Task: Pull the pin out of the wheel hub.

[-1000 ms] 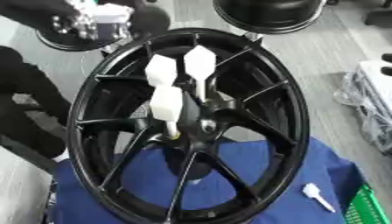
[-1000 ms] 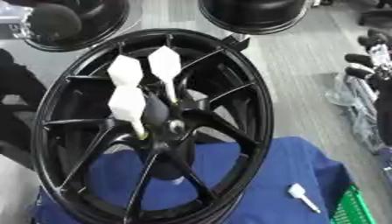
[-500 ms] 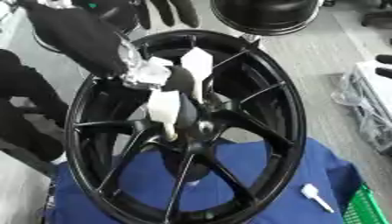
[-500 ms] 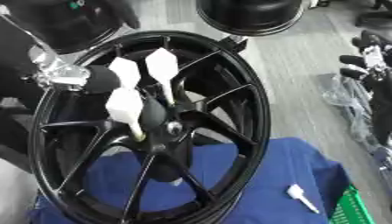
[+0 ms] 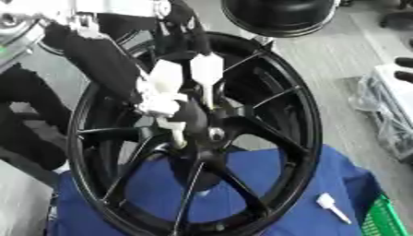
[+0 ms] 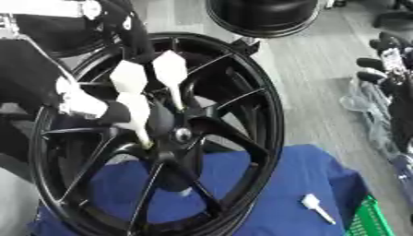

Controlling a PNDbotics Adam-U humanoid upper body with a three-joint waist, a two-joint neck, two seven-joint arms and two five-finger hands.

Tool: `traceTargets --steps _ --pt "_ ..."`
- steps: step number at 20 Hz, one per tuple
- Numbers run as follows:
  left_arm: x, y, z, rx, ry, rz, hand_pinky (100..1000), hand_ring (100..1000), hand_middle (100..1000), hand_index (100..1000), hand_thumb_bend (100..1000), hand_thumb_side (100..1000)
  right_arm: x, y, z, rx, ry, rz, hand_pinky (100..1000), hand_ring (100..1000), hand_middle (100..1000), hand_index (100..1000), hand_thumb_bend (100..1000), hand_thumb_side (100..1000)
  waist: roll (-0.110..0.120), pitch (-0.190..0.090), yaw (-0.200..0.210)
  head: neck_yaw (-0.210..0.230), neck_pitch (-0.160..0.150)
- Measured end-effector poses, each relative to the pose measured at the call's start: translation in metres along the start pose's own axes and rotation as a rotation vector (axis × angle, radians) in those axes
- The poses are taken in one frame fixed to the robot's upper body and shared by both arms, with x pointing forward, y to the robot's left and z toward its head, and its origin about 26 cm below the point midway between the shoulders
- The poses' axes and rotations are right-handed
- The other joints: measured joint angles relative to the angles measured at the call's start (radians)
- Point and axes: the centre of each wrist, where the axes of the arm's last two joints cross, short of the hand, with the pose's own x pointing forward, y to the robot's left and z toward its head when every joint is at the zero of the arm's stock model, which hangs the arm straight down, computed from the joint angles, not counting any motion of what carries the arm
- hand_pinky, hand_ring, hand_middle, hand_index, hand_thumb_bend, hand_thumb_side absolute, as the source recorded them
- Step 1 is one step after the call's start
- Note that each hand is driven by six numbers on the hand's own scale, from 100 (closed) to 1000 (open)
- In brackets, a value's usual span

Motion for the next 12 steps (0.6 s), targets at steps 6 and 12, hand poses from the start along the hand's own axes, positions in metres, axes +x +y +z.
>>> traceTargets --steps 6,12 --pt "-0.012 -0.004 -0.005 -0.037 0.024 0.013 713 758 819 830 437 312 0.000 0.000 0.000 0.003 -0.002 0.000 782 790 853 900 100 744 0.000 0.000 -0.002 0.000 0.000" --pt "-0.033 -0.014 -0.012 -0.064 0.076 0.075 664 686 752 805 420 266 0.002 0.002 -0.001 0.013 -0.006 -0.002 782 788 851 900 100 743 -0.001 0.000 -0.006 0.005 0.000"
